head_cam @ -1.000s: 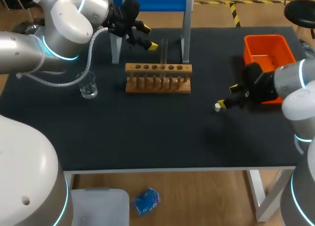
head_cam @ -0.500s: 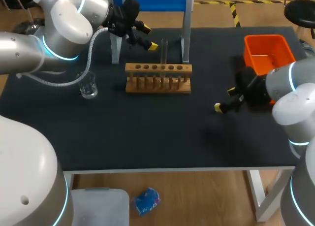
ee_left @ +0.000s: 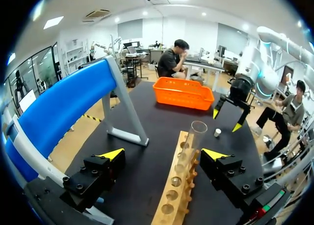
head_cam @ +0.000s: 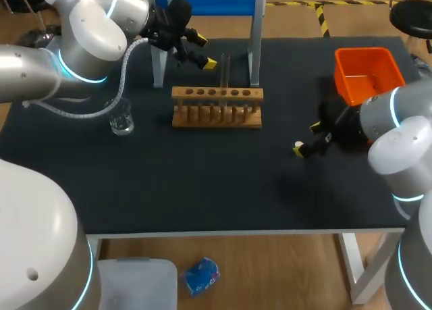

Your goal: Invert the test tube, pick up the pipette, mount the tip to pipette, aspirate from beaker and dispense into the tube, eject the tip, return the pipette, and cap with the stopper.

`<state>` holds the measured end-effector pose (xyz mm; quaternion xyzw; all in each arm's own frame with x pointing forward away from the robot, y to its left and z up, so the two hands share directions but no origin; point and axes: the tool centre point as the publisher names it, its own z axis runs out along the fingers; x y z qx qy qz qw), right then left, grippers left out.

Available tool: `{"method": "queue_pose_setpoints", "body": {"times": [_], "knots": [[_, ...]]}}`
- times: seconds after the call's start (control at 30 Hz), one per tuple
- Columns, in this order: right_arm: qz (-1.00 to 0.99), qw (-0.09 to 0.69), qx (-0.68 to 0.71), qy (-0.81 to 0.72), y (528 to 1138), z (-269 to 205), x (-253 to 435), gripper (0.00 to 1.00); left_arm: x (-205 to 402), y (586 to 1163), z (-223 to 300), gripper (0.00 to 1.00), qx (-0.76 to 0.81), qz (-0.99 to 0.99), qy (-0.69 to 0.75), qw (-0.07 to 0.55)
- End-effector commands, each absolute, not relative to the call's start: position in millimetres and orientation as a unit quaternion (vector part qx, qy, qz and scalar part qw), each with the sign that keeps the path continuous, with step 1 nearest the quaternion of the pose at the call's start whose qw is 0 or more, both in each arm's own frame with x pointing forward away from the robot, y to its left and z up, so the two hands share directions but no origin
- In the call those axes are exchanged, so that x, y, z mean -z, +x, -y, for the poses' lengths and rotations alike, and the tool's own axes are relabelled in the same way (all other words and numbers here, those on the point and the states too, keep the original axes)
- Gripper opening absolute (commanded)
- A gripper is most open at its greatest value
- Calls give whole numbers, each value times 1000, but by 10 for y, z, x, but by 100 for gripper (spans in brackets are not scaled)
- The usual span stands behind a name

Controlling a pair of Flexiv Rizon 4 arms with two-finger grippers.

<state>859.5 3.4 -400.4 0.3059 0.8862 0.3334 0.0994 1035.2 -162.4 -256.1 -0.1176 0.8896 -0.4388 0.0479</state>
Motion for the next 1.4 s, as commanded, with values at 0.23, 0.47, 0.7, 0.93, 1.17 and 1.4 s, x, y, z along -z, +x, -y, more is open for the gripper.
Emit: {"method": "queue_pose_setpoints", "body": {"times": [0.23,0.47,0.7,0.93,1.17,1.4], "knots": [[-886,112,-313,322,8560,-86,4174,100,2554,10369,1622,100,437,-891,-117,45],[-887,115,-308,323,8602,-84,4206,87,2554,10369,1622,100,437,-891,-117,45],[-889,116,-306,319,8673,-83,4223,73,2554,10369,1622,100,437,-891,-117,45],[-891,114,-305,316,8748,-85,4265,67,2554,10369,1622,100,437,-891,-117,45],[-892,110,-307,314,8790,-129,4282,50,2554,10369,1622,100,437,-891,-117,45],[-893,110,-305,311,8791,-146,4282,48,2554,10369,1622,100,437,-891,-117,45]]}}
